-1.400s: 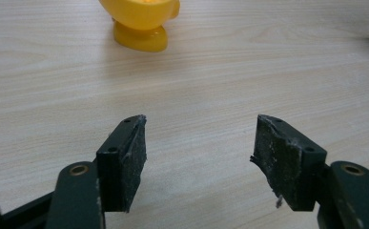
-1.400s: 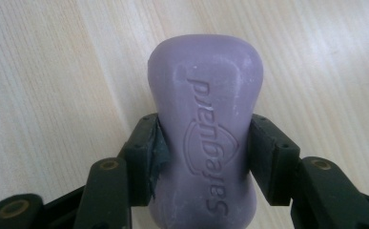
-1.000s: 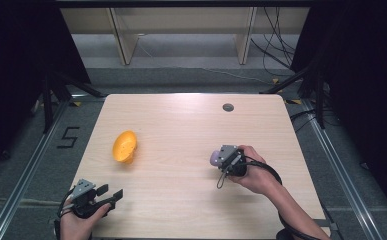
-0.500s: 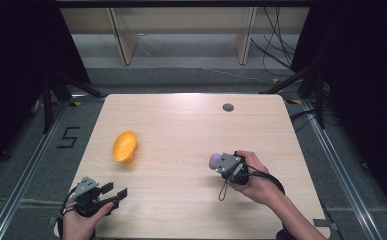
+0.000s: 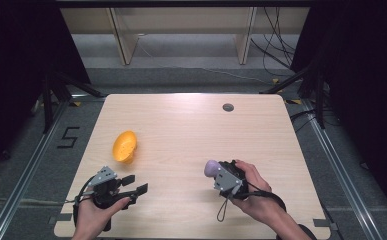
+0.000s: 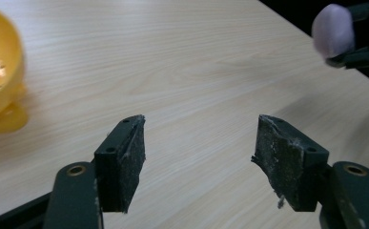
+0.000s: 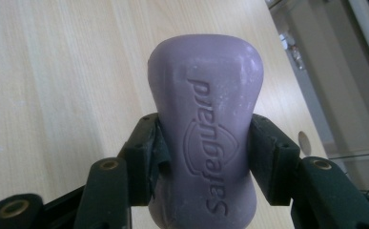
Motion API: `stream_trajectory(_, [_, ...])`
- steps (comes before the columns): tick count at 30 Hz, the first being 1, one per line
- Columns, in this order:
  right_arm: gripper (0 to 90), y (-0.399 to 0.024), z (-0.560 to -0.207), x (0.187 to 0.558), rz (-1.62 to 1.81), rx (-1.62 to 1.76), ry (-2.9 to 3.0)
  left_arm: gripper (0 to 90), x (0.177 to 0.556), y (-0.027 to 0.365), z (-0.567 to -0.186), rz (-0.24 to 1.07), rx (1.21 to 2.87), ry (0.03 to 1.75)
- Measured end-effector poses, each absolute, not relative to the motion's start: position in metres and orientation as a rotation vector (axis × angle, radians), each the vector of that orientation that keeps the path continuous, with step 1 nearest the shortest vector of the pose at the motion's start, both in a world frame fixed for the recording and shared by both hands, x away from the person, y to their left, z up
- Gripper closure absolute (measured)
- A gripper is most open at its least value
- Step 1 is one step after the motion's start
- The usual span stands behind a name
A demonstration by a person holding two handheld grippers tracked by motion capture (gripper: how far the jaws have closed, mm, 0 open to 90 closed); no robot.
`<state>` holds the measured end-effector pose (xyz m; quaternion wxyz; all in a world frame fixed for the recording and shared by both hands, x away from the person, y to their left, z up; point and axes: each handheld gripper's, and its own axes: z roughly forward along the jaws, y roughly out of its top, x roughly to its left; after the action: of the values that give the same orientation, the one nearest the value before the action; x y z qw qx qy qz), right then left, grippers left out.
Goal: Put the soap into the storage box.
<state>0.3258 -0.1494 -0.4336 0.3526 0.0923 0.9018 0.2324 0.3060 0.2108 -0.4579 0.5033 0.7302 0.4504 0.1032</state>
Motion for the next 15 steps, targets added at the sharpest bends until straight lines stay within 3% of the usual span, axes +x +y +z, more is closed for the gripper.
stream_trajectory(15, [50.0, -0.141, -0.434, 0.309, 0.572, 0.183, 2.281, 34.0, 0.32, 0.154, -0.422, 0.139, 1.874, 0.864])
